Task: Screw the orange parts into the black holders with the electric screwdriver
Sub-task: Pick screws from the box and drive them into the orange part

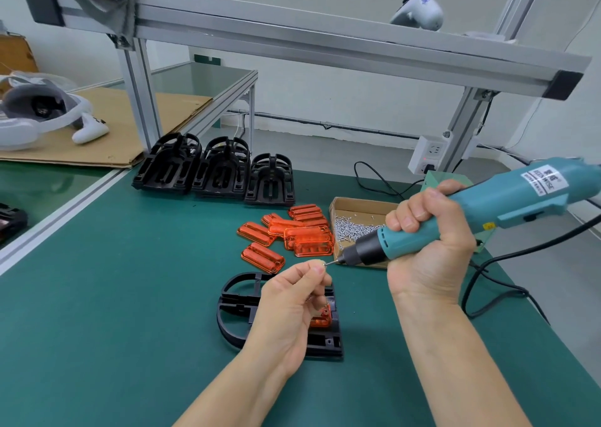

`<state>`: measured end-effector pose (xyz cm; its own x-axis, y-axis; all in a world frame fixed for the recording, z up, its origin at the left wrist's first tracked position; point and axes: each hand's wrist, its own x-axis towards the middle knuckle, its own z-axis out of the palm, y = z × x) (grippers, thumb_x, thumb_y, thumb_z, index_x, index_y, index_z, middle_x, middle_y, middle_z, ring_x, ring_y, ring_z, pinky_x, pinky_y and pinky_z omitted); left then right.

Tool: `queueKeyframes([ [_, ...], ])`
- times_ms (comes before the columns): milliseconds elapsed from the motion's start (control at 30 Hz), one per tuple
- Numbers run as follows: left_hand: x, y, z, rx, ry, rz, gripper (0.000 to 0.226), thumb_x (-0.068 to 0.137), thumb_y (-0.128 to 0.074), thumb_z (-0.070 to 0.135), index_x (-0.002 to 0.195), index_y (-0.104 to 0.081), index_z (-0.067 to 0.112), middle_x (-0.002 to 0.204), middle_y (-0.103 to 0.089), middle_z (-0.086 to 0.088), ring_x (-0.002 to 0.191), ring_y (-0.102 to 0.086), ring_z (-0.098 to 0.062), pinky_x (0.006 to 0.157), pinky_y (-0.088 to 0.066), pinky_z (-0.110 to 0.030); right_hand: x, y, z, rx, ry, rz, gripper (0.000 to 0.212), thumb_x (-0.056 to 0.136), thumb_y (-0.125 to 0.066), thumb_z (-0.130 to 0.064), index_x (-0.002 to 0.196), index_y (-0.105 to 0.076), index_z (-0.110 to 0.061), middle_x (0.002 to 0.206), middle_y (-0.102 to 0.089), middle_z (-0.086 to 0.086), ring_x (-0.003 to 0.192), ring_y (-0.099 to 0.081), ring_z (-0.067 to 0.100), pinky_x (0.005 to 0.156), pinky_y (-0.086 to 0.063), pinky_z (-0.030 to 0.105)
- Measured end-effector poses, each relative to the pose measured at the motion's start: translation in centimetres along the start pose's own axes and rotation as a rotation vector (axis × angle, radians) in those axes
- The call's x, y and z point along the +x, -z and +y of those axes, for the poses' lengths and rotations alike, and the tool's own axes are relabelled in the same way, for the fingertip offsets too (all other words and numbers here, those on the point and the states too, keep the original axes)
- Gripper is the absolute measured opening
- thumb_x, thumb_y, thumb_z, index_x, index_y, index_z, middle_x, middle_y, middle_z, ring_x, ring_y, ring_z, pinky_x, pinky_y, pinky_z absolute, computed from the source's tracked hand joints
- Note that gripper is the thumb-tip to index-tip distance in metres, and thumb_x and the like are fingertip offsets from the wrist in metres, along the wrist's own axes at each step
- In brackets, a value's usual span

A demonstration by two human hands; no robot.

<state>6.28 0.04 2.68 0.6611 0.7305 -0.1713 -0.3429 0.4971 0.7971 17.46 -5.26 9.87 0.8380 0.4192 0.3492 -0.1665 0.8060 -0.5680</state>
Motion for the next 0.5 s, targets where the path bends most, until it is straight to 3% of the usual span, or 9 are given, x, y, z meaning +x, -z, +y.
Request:
queueKeyframes([
  [67, 0.0, 0.6, 0.4, 0.061, 0.012, -0.015, 0.008, 0.079, -0.066, 0.018, 0.076, -0.072, 0.013, 0.070, -0.064, -0.002, 0.061, -0.049, -0.008, 0.061, -0.041, -0.023, 0.1, 0.2, 0.1, -0.003, -0.020, -0.008, 0.018, 0.076, -0.050, -0.004, 0.077, -0.049, -0.022, 0.053, -0.038, -0.007, 0.043, -0.036, 0.009, 0.047, -0.036, 0.019],
  [200, 0.6, 2.5, 1.7, 0.326, -0.069, 0.043, 0.031, 0.074, -0.072, 0.029, 0.104, -0.072, 0.021, 0.089, -0.071, 0.010, 0.073, -0.056, -0.002, 0.069, -0.045, -0.018, 0.5, 0.8, 0.2, -0.057, -0.069, -0.047, 0.020, 0.076, -0.051, -0.002, 0.077, -0.050, -0.022, 0.053, -0.038, -0.006, 0.043, -0.037, 0.009, 0.047, -0.038, 0.021],
  [267, 0.7, 3.8, 2.2, 0.553, -0.201, 0.073, 0.028, 0.082, -0.071, 0.019, 0.109, -0.068, 0.024, 0.090, -0.069, 0.015, 0.083, -0.059, 0.000, 0.079, -0.044, -0.015, 0.7, 1.2, 0.5, -0.107, -0.111, -0.077, 0.021, 0.074, -0.052, -0.001, 0.078, -0.050, -0.022, 0.053, -0.039, -0.005, 0.043, -0.037, 0.010, 0.047, -0.038, 0.021],
  [333, 0.3, 4.8, 2.3, 0.925, -0.333, 0.017, 0.025, 0.082, -0.069, 0.027, 0.106, -0.066, 0.034, 0.094, -0.065, 0.022, 0.098, -0.055, 0.004, 0.091, -0.039, -0.017, 0.8, 1.5, 0.8, -0.173, -0.150, -0.114, 0.022, 0.074, -0.052, -0.001, 0.077, -0.052, -0.022, 0.054, -0.039, -0.004, 0.043, -0.037, 0.010, 0.047, -0.037, 0.021],
  [367, 0.0, 5.1, 2.2, 1.125, -0.386, -0.056, 0.027, 0.079, -0.067, 0.040, 0.106, -0.063, 0.038, 0.099, -0.061, 0.026, 0.105, -0.050, 0.007, 0.097, -0.035, -0.019, 0.9, 1.7, 1.0, -0.210, -0.166, -0.132, 0.022, 0.073, -0.053, 0.000, 0.076, -0.053, -0.022, 0.053, -0.039, -0.004, 0.043, -0.037, 0.011, 0.047, -0.037, 0.021],
  [433, -0.5, 5.3, 1.7, 1.470, -0.441, -0.267, 0.053, 0.068, -0.053, 0.063, 0.116, -0.059, 0.040, 0.116, -0.053, 0.031, 0.124, -0.035, 0.009, 0.112, -0.016, -0.026, 0.8, 2.0, 1.4, -0.273, -0.190, -0.165, 0.023, 0.072, -0.054, 0.000, 0.075, -0.055, -0.023, 0.053, -0.040, -0.003, 0.042, -0.037, 0.012, 0.046, -0.037, 0.022],
  [500, -0.5, 5.3, 1.0, 1.697, -0.435, -0.410, 0.067, 0.066, -0.051, 0.069, 0.128, -0.052, 0.042, 0.135, -0.040, 0.032, 0.137, -0.012, 0.006, 0.116, 0.008, -0.031, 0.7, 2.1, 1.7, -0.307, -0.212, -0.191, 0.021, 0.072, -0.055, 0.000, 0.076, -0.054, -0.021, 0.053, -0.040, -0.003, 0.042, -0.038, 0.012, 0.046, -0.037, 0.022],
])
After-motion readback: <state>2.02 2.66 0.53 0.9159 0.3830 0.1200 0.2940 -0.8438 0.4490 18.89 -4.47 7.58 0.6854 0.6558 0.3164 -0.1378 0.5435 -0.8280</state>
